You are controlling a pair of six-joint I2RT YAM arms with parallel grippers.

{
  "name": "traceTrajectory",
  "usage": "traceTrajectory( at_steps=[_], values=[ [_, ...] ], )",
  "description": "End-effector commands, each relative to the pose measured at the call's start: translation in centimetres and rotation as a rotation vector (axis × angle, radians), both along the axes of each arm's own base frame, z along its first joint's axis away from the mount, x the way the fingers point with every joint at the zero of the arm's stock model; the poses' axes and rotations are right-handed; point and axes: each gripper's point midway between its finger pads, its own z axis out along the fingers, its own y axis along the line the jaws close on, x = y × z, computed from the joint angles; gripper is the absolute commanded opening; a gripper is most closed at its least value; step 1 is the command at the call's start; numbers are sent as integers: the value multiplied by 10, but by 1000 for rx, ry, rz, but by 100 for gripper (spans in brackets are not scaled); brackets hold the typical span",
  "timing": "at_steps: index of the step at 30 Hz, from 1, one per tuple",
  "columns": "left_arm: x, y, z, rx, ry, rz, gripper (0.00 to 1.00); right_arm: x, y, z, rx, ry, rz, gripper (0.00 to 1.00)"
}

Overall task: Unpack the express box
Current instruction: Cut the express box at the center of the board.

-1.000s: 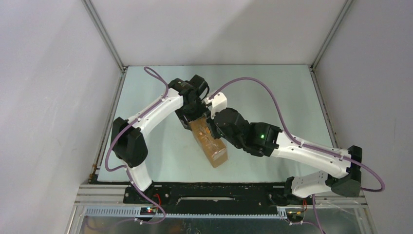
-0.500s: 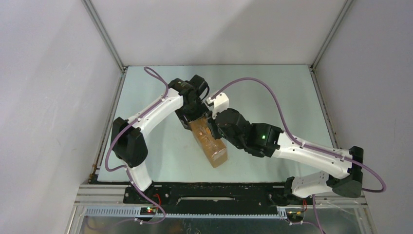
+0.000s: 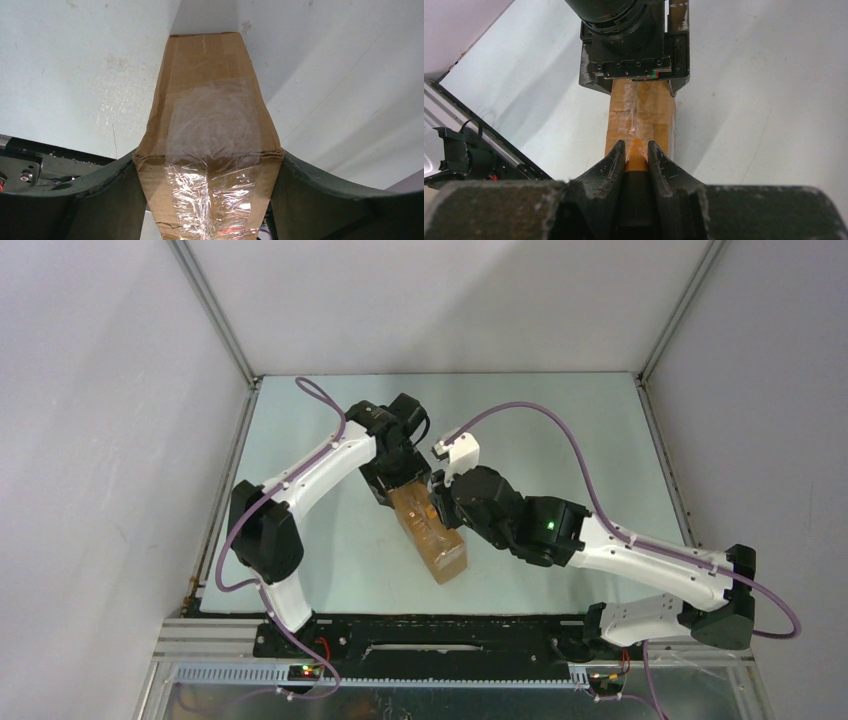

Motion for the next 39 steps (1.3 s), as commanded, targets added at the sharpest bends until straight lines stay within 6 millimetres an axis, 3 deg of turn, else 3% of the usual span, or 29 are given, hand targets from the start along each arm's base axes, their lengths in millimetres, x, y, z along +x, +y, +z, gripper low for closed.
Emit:
traceTrajectory(
  at_steps=[1, 7, 19, 26, 39],
  values=[
    [3, 7, -12, 33, 10, 35, 57, -11, -1, 7, 54, 22, 13, 0],
    [3, 6, -12, 29, 9, 35, 57, -5, 2, 21, 102, -15, 3, 0],
    [2, 5, -14, 25, 16, 34, 57, 0, 10, 6, 78, 17, 4, 0],
    [3, 8, -16, 29, 17, 43, 57, -17, 4, -14, 39, 117, 49, 0],
    [7, 17, -19, 43, 16, 64, 56, -43, -14, -22, 5, 198, 109, 0]
  ],
)
